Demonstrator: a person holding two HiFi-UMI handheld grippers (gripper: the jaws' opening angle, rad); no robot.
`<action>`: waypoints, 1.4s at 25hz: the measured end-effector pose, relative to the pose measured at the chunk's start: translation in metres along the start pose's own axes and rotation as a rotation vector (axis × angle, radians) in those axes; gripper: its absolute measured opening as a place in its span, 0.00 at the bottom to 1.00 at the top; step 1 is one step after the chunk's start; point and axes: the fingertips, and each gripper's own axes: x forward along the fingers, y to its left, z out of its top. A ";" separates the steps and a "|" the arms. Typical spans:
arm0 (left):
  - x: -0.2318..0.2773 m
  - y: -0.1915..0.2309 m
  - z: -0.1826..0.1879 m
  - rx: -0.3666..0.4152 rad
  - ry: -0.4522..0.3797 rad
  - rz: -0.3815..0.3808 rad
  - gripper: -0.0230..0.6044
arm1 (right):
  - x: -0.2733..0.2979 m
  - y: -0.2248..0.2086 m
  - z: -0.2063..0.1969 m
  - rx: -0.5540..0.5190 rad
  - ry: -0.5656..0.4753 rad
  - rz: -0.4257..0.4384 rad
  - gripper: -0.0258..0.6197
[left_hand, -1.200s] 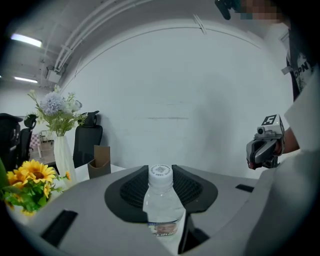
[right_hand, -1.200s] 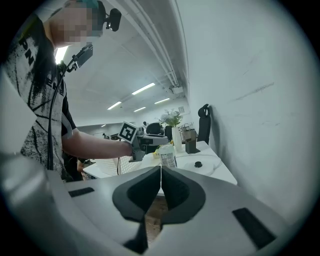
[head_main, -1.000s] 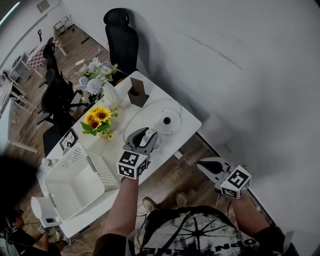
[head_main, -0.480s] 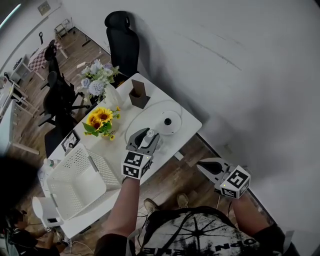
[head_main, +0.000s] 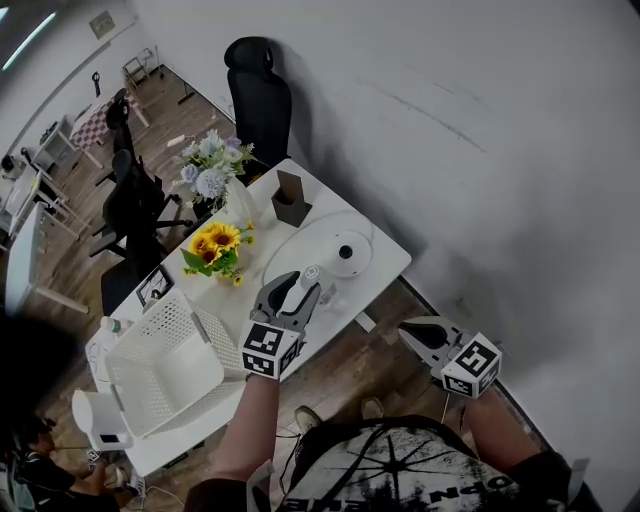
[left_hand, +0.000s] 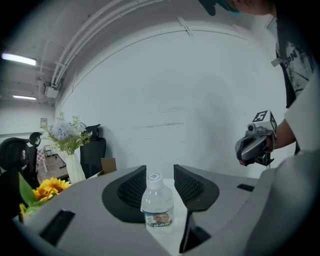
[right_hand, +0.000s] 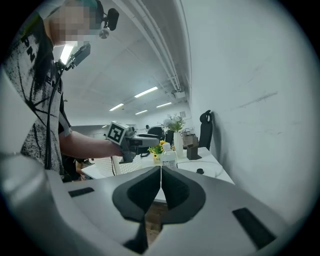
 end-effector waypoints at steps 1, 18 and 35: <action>-0.006 -0.003 0.002 -0.009 -0.008 -0.001 0.32 | 0.001 -0.001 0.002 0.000 -0.004 -0.004 0.07; -0.072 -0.054 0.016 -0.101 -0.077 -0.005 0.05 | 0.028 0.020 0.037 -0.099 -0.055 0.065 0.07; -0.090 -0.058 -0.005 -0.121 -0.050 0.001 0.05 | 0.038 0.037 0.035 -0.157 -0.015 0.070 0.07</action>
